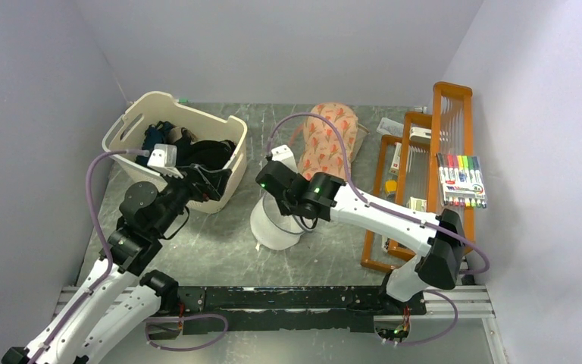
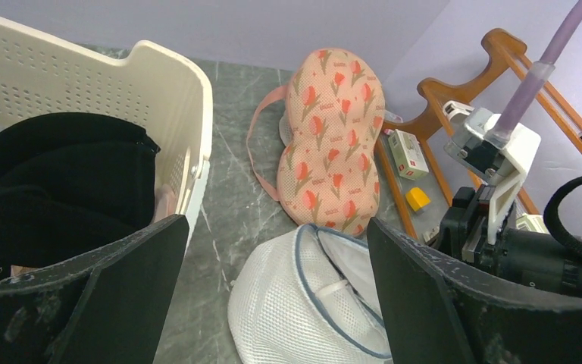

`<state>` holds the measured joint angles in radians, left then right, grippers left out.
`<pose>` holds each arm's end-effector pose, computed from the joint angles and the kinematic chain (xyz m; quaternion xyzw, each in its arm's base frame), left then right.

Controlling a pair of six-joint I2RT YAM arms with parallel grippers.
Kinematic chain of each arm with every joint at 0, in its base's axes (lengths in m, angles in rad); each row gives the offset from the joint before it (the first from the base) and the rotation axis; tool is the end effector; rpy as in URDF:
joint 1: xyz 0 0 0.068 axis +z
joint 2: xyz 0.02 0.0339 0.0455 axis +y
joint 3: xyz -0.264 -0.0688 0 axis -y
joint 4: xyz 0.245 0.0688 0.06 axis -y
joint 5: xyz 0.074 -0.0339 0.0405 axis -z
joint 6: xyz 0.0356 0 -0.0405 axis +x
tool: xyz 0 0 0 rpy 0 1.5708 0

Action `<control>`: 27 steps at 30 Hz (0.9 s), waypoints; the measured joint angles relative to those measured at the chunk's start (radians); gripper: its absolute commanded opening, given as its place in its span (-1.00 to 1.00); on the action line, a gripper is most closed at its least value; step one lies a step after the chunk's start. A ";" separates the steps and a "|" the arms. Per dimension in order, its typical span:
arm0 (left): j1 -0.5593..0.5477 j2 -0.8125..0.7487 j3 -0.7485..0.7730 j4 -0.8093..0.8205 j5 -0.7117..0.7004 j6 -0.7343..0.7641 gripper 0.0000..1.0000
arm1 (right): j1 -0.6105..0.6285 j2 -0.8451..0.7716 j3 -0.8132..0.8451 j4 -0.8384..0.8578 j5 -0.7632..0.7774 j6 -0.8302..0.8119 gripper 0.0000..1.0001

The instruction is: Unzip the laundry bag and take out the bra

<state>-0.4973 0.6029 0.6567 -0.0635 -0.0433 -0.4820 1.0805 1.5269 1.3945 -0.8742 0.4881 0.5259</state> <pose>0.1357 -0.0719 0.3352 -0.0098 0.7105 -0.3173 0.6281 0.1633 0.2705 0.3153 -0.1905 0.9148 0.0332 0.3546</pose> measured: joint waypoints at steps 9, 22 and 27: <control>0.000 -0.065 0.000 -0.062 -0.026 0.000 0.99 | 0.002 0.000 -0.130 0.217 -0.126 0.039 -0.79; 0.000 -0.128 0.002 -0.161 -0.031 -0.009 0.99 | 0.013 0.086 -0.254 0.504 -0.343 0.055 -0.03; 0.000 -0.122 0.013 -0.186 -0.031 -0.017 0.99 | 0.010 0.092 -0.327 0.626 -0.431 0.059 0.37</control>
<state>-0.4973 0.4812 0.6697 -0.2497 -0.0738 -0.4992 1.0904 1.6192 1.0679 -0.2481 0.0566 0.5850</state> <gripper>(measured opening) 0.995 0.588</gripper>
